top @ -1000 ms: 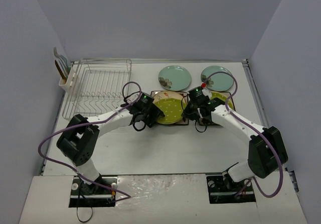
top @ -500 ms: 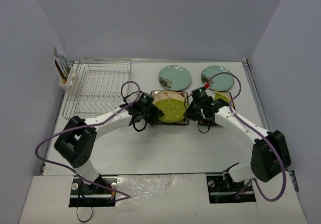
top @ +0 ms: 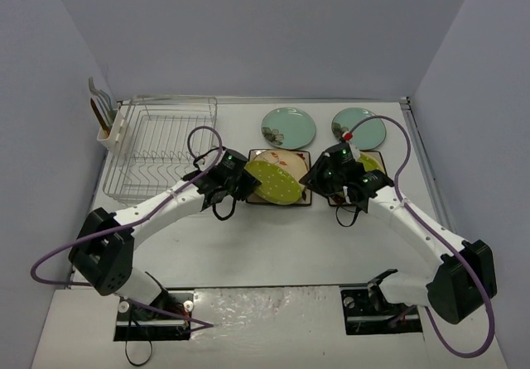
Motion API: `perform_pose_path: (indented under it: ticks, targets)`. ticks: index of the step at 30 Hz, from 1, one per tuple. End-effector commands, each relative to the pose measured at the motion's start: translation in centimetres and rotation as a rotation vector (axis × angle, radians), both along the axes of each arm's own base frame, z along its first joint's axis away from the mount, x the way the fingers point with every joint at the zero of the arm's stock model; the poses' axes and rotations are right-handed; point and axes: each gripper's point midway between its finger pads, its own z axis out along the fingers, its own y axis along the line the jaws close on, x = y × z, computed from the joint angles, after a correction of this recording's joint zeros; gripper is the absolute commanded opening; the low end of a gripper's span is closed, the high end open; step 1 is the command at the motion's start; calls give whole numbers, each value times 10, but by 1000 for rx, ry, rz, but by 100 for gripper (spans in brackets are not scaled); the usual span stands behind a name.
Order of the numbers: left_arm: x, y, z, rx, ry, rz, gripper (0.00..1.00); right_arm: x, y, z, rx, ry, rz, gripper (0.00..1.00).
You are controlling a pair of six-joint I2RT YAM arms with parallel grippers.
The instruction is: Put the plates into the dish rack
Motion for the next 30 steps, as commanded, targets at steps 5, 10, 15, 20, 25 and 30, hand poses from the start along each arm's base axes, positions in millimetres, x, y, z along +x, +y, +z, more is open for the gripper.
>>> perform_pose_path:
  ticks: [5, 10, 15, 20, 25, 30]
  targets:
    - [24, -9, 102, -151, -265, 24, 0, 12, -4, 37, 19, -129, 8, 38]
    - [25, -10, 139, -186, -374, -9, 0, 18, -16, 67, -12, -230, 14, 45]
    - [21, 3, 175, -105, -500, -77, 0, 18, -35, 105, -71, -360, 23, 56]
    - [18, 30, 194, 38, -586, -147, 0, 16, -57, 133, -130, -460, 23, 60]
    - [23, 75, 203, 183, -630, -208, 0, 16, -74, 147, -174, -510, 12, 62]
    - [27, 142, 211, 428, -629, -259, 0, 12, -79, 154, -216, -551, 45, 77]
